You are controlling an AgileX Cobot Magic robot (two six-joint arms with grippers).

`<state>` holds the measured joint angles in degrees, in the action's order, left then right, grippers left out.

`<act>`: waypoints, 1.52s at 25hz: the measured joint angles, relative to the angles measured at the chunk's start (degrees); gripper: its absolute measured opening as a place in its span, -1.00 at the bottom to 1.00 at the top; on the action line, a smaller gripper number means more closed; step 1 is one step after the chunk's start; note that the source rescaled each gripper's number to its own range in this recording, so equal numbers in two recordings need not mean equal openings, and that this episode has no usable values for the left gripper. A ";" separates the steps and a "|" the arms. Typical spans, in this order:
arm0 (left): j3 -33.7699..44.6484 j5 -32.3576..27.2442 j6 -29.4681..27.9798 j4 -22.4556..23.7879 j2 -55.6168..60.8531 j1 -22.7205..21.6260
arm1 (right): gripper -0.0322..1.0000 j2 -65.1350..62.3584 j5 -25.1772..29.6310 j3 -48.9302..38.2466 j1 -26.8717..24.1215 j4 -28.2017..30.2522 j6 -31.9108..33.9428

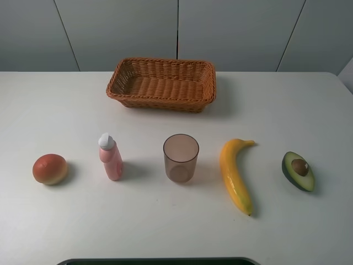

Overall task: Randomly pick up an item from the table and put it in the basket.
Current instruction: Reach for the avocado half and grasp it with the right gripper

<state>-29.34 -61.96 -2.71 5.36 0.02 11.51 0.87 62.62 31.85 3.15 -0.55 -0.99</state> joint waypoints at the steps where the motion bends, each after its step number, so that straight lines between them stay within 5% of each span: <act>1: 0.00 0.00 0.00 0.00 0.00 0.00 | 1.00 1.89 0.27 2.20 0.00 0.55 0.00; 11: 0.00 0.00 0.00 0.00 -0.02 0.00 | 1.00 39.10 3.55 28.62 0.00 9.96 -1.28; 17: 0.00 0.00 0.00 0.00 -0.02 0.00 | 1.00 58.02 3.08 33.87 0.00 9.85 -1.42; 26: 0.00 0.00 0.00 0.00 -0.02 0.00 | 1.00 75.40 -0.72 26.83 0.00 4.28 -1.42; 38: 0.00 0.00 0.00 0.00 -0.02 0.00 | 1.00 81.21 -22.14 6.52 0.00 1.25 -1.42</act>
<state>-29.34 -61.96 -2.71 5.36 0.00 11.51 82.08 40.48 38.37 3.15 0.70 -2.41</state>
